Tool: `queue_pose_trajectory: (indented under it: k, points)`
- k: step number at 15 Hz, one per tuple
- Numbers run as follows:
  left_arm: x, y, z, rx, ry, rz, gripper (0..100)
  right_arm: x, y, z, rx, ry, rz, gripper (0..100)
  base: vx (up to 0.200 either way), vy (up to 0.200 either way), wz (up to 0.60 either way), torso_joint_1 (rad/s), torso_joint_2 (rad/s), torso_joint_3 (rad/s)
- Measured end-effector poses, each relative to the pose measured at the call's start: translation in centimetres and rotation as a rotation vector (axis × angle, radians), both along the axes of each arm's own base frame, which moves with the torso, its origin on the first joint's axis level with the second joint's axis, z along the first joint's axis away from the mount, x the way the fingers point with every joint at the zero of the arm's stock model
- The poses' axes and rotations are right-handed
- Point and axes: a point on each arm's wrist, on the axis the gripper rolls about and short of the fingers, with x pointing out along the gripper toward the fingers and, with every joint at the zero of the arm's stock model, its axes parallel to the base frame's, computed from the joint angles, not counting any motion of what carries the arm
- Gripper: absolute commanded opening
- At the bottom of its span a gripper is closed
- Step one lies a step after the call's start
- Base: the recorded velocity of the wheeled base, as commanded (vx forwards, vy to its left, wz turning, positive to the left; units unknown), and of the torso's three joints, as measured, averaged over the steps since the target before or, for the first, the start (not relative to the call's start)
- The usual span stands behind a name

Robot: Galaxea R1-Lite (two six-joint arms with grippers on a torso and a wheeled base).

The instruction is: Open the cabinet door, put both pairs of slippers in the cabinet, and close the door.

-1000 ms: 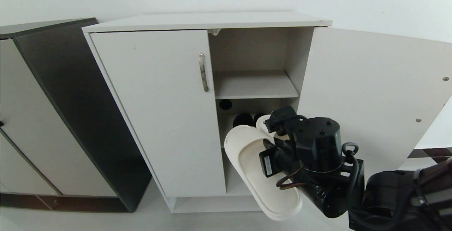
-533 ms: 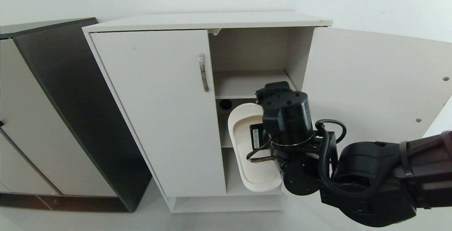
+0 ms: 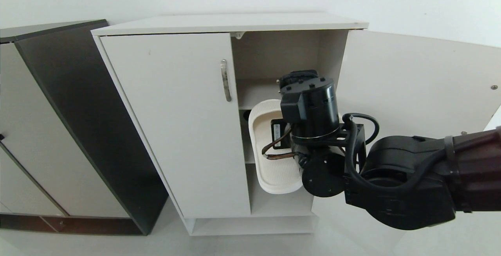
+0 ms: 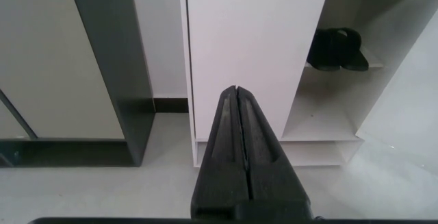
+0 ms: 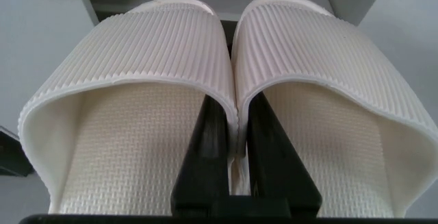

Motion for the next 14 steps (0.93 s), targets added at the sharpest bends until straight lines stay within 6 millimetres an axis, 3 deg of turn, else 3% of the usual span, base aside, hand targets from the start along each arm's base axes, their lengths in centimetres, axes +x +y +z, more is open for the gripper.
queue_pose_trajectory:
  k: [3, 14]
  points:
    - [0.0, 0.0, 0.0, 0.001, 0.0, -0.001, 0, 0.4, 0.2, -0.6, -0.011, 0.008, -0.006, 0, 0.0, 0.0, 0.0, 0.0, 0.0, 0.0]
    - [0.0, 0.0, 0.0, 0.001, -0.001, -0.003, 0, 1.0, 0.3, -0.8, -0.005, 0.003, -0.018, 0, 0.2, 0.0, 0.0, 0.0, 0.0, 0.003]
